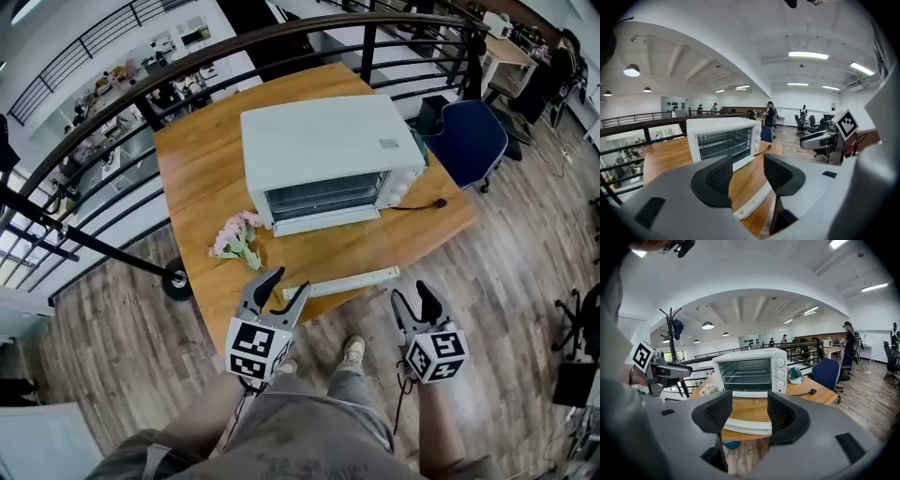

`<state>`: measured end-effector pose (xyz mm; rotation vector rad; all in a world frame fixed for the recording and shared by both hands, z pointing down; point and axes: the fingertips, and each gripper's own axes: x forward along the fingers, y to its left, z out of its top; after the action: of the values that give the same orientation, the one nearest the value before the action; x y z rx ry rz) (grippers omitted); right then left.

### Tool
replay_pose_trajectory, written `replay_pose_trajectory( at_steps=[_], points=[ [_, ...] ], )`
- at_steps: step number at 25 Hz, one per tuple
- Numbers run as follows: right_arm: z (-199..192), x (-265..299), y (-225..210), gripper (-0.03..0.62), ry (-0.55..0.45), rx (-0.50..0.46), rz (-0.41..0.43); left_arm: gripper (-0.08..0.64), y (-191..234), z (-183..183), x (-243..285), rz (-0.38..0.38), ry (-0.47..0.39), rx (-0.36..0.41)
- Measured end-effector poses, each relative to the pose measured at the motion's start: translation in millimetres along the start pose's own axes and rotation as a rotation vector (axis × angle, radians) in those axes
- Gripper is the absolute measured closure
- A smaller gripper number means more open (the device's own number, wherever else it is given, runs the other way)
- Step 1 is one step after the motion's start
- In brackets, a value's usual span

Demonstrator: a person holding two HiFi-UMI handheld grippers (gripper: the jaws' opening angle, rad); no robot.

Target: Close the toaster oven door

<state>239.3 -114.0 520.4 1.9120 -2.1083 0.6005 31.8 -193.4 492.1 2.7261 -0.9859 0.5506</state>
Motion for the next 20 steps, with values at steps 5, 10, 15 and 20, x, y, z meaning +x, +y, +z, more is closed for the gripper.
replay_pose_trajectory(
  at_steps=[5, 10, 15, 20],
  points=[
    [-5, 29, -17, 0.345, 0.014, -0.033, 0.115, 0.331, 8, -24, 16, 0.129, 0.058, -0.082],
    [-30, 54, -29, 0.345, 0.092, -0.048, 0.190, 0.331, 25, -52, 16, 0.276, 0.063, -0.213],
    [-59, 71, -47, 0.344, 0.162, -0.074, 0.233, 0.331, 30, -94, 18, 0.347, 0.155, -0.241],
    [-98, 88, -60, 0.344, 0.229, -0.075, 0.247, 0.331, 29, -140, 18, 0.384, 0.253, -0.275]
  ],
)
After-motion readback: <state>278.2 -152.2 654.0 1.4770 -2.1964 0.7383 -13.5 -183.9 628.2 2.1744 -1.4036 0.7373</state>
